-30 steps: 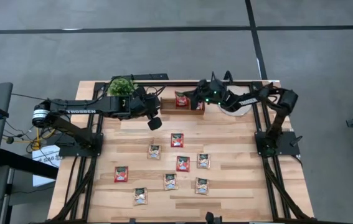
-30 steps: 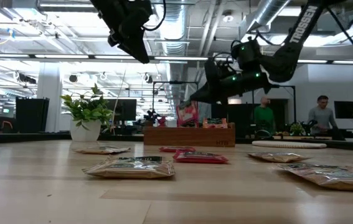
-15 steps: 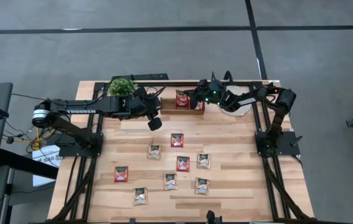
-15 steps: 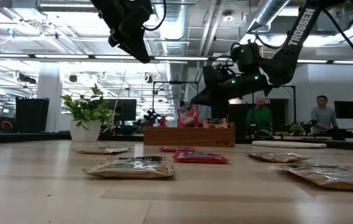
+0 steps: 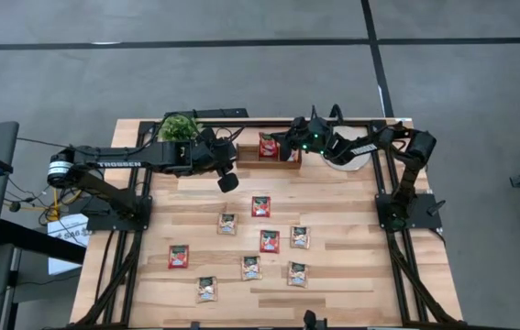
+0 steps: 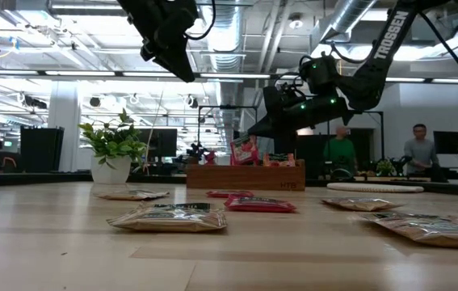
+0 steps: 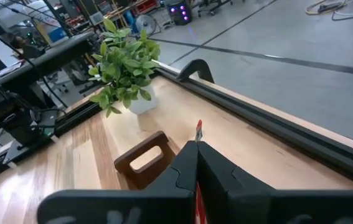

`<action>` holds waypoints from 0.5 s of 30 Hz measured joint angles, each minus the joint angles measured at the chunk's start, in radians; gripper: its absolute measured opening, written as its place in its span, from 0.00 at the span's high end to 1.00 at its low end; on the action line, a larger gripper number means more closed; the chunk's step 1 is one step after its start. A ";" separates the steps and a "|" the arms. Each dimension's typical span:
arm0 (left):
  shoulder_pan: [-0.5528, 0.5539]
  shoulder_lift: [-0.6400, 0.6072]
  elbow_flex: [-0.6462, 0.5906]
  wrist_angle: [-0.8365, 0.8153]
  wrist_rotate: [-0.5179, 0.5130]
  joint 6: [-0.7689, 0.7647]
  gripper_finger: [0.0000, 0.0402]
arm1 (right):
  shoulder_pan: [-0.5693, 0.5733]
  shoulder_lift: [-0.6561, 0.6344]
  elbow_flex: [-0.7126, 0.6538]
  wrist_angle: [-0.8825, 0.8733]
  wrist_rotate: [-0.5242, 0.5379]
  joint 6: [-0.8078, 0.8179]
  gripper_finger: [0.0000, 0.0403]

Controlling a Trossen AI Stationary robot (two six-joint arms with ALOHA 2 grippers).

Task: Pick & Place Tea
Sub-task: Put the red tea bag into the middle section of the wooden organizer

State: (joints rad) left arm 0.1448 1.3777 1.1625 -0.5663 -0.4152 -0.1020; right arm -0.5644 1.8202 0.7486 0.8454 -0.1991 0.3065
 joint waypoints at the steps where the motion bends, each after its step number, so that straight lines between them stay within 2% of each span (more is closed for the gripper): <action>1: 0.000 0.000 0.000 0.000 0.000 0.000 0.82 | 0.000 0.000 0.000 -0.001 0.000 0.000 1.00; 10: 0.000 0.000 0.000 0.000 0.000 0.004 0.82 | 0.000 0.000 0.000 -0.028 -0.001 0.000 0.99; 15: 0.000 0.000 0.000 0.000 0.000 0.004 0.82 | 0.000 0.000 0.000 -0.027 0.000 0.000 0.90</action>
State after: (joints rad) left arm 0.1444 1.3777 1.1625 -0.5663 -0.4152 -0.0982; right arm -0.5644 1.8202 0.7486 0.8187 -0.1988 0.3063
